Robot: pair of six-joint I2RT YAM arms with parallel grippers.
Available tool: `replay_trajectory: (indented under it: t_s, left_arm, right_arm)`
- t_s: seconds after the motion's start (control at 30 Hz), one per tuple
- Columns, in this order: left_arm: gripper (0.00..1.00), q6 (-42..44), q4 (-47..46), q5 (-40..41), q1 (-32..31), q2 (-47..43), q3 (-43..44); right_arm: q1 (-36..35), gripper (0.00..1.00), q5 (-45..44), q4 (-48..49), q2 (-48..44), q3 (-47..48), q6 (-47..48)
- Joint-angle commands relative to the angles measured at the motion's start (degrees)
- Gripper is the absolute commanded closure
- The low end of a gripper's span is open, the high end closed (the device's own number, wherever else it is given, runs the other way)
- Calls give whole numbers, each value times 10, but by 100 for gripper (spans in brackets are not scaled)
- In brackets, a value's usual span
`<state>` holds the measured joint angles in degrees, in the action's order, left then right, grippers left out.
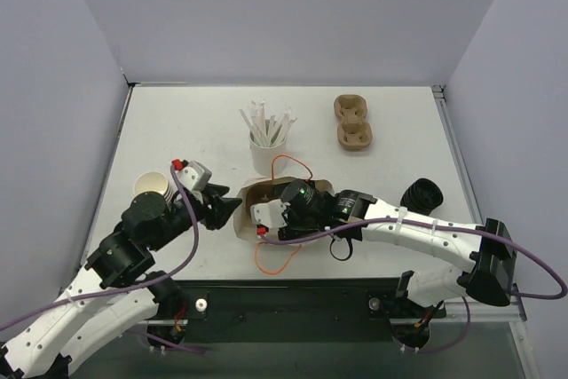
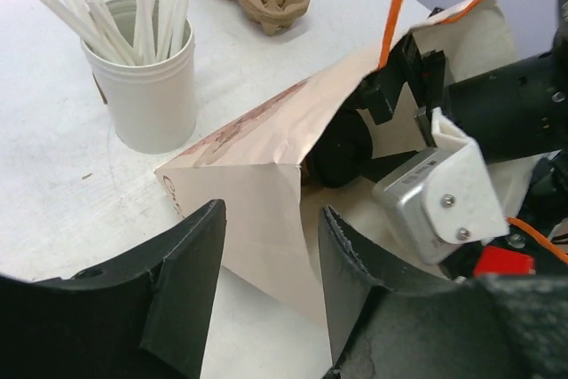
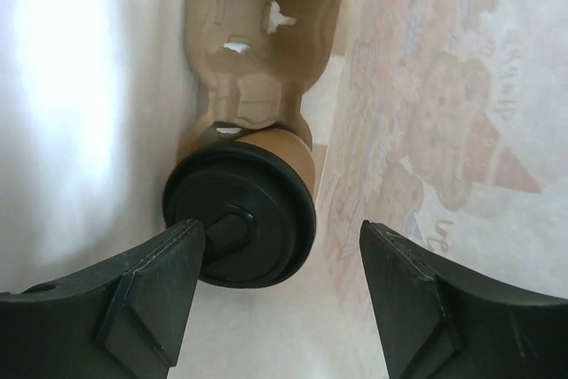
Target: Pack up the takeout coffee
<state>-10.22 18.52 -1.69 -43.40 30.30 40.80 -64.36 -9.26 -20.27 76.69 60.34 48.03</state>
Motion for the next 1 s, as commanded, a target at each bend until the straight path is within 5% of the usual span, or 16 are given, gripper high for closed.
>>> replay_trajectory:
  t_s: [0.0, 0.17, 0.6, 0.97]
  left_arm:
    - [44, -88, 131, 36, 2, -16, 92]
    - [40, -103, 220, 38, 2, 0, 135]
    - [35, -124, 258, -40, 2, 119, 229]
    - [43, -211, 313, -20, 1, 152, 231]
  right_arm:
    - [-3, 28, -28, 9, 6, 8, -10]
    - [-4, 29, -30, 14, 7, 5, -21]
    - [-11, 30, -37, 23, 13, 3, -55]
    - [-11, 30, -39, 37, -4, -11, -84]
